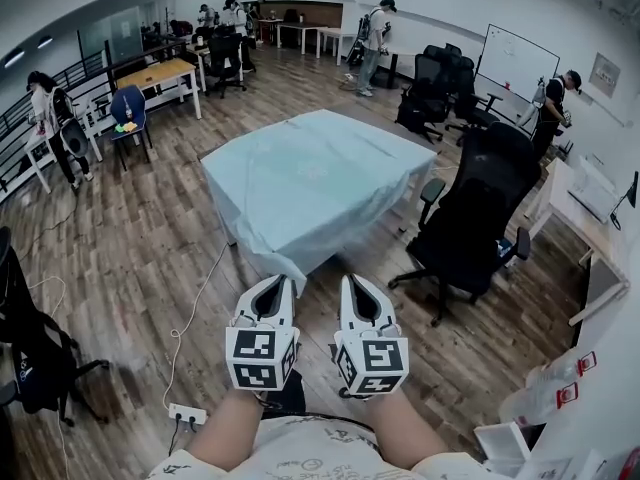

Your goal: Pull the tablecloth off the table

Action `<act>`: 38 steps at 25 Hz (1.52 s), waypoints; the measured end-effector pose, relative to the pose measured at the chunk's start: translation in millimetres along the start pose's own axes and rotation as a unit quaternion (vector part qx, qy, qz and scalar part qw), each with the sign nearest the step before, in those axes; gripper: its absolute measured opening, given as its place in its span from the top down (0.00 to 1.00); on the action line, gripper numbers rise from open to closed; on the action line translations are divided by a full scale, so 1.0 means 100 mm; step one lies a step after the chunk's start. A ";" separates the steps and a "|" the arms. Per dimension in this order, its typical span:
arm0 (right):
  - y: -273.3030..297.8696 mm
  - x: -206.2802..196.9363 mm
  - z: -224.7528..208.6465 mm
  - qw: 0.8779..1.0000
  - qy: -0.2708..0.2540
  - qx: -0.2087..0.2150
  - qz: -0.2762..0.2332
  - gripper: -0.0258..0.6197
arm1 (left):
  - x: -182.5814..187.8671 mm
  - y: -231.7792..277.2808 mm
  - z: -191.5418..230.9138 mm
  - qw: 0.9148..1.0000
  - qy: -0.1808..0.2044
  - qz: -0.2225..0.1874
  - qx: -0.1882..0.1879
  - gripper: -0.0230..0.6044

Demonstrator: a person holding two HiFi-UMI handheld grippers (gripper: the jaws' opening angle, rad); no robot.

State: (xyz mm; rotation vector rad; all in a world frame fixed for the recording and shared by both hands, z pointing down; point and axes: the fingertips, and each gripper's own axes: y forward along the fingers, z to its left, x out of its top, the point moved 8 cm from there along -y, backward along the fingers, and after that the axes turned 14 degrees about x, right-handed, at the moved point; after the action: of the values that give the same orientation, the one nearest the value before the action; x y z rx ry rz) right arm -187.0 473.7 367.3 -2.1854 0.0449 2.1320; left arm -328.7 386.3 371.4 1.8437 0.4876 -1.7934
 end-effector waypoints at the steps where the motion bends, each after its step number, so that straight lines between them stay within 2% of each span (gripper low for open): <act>1: 0.05 -0.02 -0.05 1.000 -0.001 -0.001 0.000 0.94 | -0.01 0.07 0.01 1.000 -0.001 -0.001 0.000 0.95; 11: 0.91 -0.21 -0.41 1.000 -0.010 0.001 0.008 0.94 | -0.09 0.99 0.27 1.000 -0.009 0.000 -0.007 0.95; 27: 2.74 -0.35 -1.14 0.999 0.005 0.002 0.040 0.94 | -0.01 2.83 0.97 0.999 -0.023 0.048 -0.002 0.95; 38: 3.91 -0.28 -1.47 0.999 -0.011 0.000 0.036 0.94 | 0.17 3.96 1.52 0.999 -0.035 0.040 -0.007 0.95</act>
State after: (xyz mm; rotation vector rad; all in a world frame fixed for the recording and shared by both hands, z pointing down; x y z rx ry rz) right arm -73.7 71.2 382.1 -2.1925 0.1230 2.1937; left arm -217.5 -22.2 400.7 1.7583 0.3946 -1.7903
